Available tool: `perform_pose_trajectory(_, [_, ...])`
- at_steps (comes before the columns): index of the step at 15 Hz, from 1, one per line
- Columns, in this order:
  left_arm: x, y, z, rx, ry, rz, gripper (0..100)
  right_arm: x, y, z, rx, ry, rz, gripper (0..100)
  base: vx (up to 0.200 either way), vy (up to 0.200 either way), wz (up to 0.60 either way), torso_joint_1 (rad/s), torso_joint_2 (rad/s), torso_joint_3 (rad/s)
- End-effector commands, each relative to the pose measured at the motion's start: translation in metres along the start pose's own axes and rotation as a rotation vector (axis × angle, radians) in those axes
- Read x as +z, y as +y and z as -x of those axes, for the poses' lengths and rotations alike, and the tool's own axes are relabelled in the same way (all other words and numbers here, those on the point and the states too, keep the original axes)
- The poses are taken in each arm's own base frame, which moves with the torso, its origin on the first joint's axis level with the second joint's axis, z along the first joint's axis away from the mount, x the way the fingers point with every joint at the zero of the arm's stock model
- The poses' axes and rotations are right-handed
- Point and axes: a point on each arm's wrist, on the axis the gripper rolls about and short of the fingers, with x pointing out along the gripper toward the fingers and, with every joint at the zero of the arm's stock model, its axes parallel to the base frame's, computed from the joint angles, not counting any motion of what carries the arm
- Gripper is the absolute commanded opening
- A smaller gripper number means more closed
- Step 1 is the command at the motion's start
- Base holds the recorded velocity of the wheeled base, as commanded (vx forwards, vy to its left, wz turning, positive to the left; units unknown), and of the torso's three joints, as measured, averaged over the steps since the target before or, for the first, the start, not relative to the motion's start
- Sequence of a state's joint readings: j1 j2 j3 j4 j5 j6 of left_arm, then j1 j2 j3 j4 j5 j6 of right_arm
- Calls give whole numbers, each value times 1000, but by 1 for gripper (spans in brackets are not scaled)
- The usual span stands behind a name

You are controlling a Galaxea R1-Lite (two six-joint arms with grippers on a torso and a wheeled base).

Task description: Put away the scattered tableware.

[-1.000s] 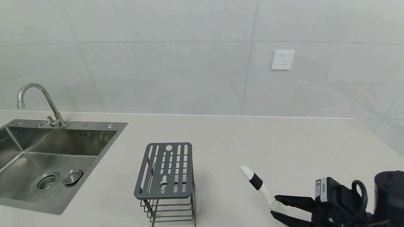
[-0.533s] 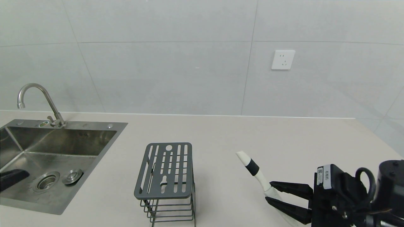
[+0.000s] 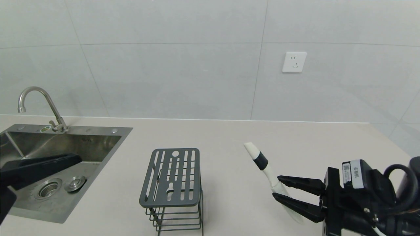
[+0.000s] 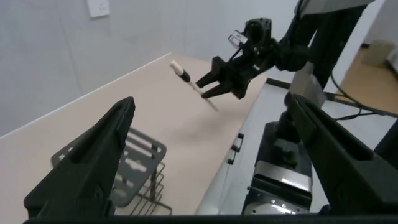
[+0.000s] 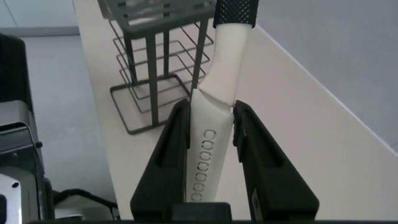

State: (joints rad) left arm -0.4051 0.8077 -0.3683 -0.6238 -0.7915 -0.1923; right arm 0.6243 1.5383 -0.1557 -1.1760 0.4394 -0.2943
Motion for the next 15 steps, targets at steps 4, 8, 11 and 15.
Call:
perform_pose_trajectory(4, [-4,37,-59,-111,4,151,100,18,-6,-3,3,-163,21,0,0,0,0,0,0,0])
perform_pose_trajectory(8, [-10,61,-89,-99,45,181,100,21,-6,-1,1,-179,30,0,0,0,0,0,0,0])
perform_pose_trajectory(11, [-13,71,-115,-115,63,165,100,26,-5,2,-6,-200,41,0,0,0,0,0,0,0])
perform_pose_trajectory(15, [-25,72,-156,-164,99,191,100,27,-7,3,-13,-206,37,0,0,0,0,0,0,0])
